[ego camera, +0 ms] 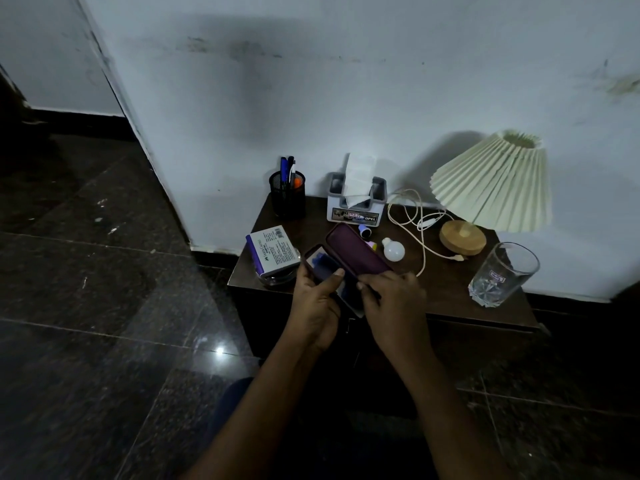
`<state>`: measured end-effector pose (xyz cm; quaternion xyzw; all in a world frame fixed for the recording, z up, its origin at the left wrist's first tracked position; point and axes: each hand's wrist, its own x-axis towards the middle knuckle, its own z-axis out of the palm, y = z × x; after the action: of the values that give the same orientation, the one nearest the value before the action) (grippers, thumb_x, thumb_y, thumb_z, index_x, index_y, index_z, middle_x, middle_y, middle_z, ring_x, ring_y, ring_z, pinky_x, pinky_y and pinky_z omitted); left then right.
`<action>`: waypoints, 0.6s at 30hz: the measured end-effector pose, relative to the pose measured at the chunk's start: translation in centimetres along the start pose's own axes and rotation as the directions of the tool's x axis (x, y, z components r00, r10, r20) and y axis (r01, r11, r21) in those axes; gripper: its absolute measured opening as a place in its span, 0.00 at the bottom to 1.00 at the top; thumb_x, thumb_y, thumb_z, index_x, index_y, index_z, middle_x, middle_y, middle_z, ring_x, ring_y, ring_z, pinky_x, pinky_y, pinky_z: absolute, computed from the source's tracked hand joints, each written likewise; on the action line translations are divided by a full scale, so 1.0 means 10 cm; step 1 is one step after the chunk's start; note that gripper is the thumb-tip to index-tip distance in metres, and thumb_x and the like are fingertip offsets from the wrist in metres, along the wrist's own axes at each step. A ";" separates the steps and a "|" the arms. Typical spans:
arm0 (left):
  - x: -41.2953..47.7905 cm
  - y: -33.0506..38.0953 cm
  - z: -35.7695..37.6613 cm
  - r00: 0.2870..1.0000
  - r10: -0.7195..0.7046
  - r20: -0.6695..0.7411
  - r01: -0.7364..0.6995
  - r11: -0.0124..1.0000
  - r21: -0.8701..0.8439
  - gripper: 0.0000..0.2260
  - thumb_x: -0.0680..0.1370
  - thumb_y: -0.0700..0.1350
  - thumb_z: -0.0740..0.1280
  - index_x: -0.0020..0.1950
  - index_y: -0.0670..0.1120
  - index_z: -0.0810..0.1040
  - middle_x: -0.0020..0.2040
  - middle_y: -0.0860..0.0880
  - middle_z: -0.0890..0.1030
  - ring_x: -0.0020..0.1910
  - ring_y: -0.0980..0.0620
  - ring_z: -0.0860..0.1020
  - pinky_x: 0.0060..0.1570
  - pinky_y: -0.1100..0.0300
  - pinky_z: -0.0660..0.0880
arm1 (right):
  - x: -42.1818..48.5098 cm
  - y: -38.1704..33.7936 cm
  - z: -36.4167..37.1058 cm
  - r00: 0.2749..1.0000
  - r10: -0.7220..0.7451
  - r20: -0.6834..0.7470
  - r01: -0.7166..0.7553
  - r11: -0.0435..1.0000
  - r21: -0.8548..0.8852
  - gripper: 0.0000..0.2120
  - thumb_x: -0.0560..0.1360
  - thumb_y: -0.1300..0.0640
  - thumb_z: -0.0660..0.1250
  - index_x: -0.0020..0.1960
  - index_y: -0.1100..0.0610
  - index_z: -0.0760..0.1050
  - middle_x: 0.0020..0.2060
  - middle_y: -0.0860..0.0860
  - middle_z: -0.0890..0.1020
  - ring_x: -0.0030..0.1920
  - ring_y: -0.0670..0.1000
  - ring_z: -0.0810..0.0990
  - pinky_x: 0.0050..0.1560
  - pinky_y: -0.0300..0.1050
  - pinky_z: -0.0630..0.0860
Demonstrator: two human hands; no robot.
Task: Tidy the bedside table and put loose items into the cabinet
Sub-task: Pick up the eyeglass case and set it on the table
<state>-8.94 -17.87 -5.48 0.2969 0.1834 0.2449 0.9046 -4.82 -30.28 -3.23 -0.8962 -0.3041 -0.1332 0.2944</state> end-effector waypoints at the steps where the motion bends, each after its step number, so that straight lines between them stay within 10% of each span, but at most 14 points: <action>1: -0.01 0.01 0.01 1.000 -0.009 -0.003 0.009 1.000 -0.007 0.26 0.79 0.27 0.64 0.75 0.45 0.69 0.62 0.42 0.83 0.55 0.47 0.86 0.48 0.53 0.84 | -0.01 0.00 0.01 1.000 -0.009 -0.003 0.009 1.000 0.011 0.07 0.79 0.54 0.71 0.54 0.51 0.86 0.47 0.48 0.87 0.48 0.57 0.77 0.49 0.54 0.74; 9: -0.04 0.03 0.06 0.996 -0.077 -0.042 0.072 0.992 -0.108 0.26 0.81 0.28 0.60 0.78 0.44 0.67 0.74 0.36 0.74 0.72 0.35 0.73 0.72 0.34 0.69 | -0.06 0.04 0.00 0.891 0.146 -0.431 -0.035 0.966 0.256 0.10 0.80 0.54 0.68 0.59 0.57 0.78 0.55 0.54 0.79 0.56 0.54 0.76 0.54 0.44 0.70; 12: -0.03 0.07 0.07 0.993 -0.095 -0.070 0.085 0.987 -0.135 0.25 0.82 0.29 0.61 0.78 0.45 0.68 0.74 0.37 0.74 0.74 0.35 0.72 0.74 0.35 0.68 | 0.02 0.08 -0.04 0.898 0.377 -0.225 -0.207 0.815 0.541 0.20 0.82 0.45 0.63 0.70 0.51 0.72 0.63 0.47 0.77 0.61 0.50 0.78 0.57 0.44 0.75; 15: -0.07 0.07 0.10 0.993 -0.098 -0.072 0.086 0.984 -0.155 0.25 0.82 0.31 0.61 0.78 0.46 0.68 0.73 0.38 0.76 0.73 0.37 0.74 0.71 0.38 0.71 | 0.12 0.13 -0.07 0.904 0.415 0.099 -0.372 0.652 0.661 0.18 0.83 0.37 0.58 0.61 0.45 0.80 0.47 0.37 0.85 0.50 0.41 0.83 0.47 0.39 0.75; 18: -0.09 0.08 0.13 0.994 -0.096 -0.059 0.083 0.978 -0.191 0.22 0.82 0.33 0.63 0.75 0.45 0.71 0.69 0.38 0.79 0.64 0.40 0.80 0.63 0.42 0.78 | 0.13 0.13 -0.11 0.935 0.347 0.077 -0.319 0.724 0.611 0.17 0.83 0.38 0.59 0.49 0.44 0.82 0.39 0.42 0.84 0.38 0.42 0.81 0.35 0.32 0.73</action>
<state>-9.33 -18.44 -3.84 0.1929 0.2035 0.2300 0.9319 -3.10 -31.16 -2.42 -0.7880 -0.1584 0.0088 0.5948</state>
